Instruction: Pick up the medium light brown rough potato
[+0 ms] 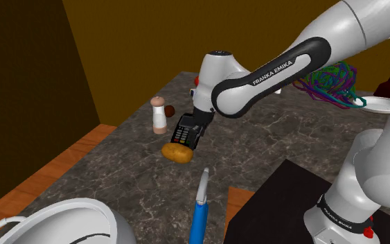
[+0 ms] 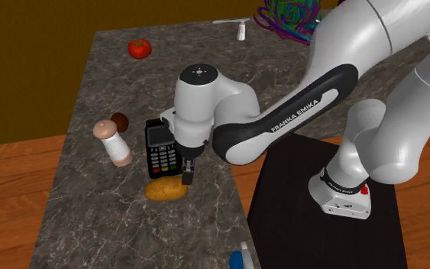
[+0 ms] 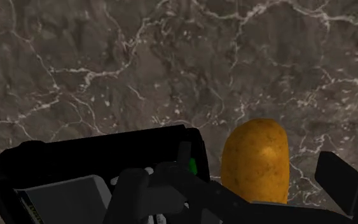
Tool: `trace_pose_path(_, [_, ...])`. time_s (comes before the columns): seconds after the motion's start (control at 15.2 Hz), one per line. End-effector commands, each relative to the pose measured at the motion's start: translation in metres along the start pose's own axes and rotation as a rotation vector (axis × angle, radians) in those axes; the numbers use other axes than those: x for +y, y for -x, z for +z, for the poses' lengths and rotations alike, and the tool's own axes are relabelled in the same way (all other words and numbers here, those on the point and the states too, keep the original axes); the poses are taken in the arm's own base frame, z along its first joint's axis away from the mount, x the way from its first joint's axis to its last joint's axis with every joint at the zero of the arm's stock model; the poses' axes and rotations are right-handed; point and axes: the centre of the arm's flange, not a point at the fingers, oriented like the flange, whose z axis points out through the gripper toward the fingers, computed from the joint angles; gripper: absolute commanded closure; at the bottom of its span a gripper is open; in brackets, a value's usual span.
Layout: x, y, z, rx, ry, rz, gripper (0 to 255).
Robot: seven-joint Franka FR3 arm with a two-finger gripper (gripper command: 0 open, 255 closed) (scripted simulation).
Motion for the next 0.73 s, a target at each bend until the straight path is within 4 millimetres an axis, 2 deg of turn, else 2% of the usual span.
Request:
trace_pose_path(0.0, [-0.011,-0.012,0.017,0.017,-0.009,-0.038,0])
trace_pose_path(0.13, [-0.022,-0.022,0.031,0.03,-0.015,-0.068,0])
trace_pose_path(0.66, [-0.021,-0.015,0.071,0.03,-0.015,-0.068,0])
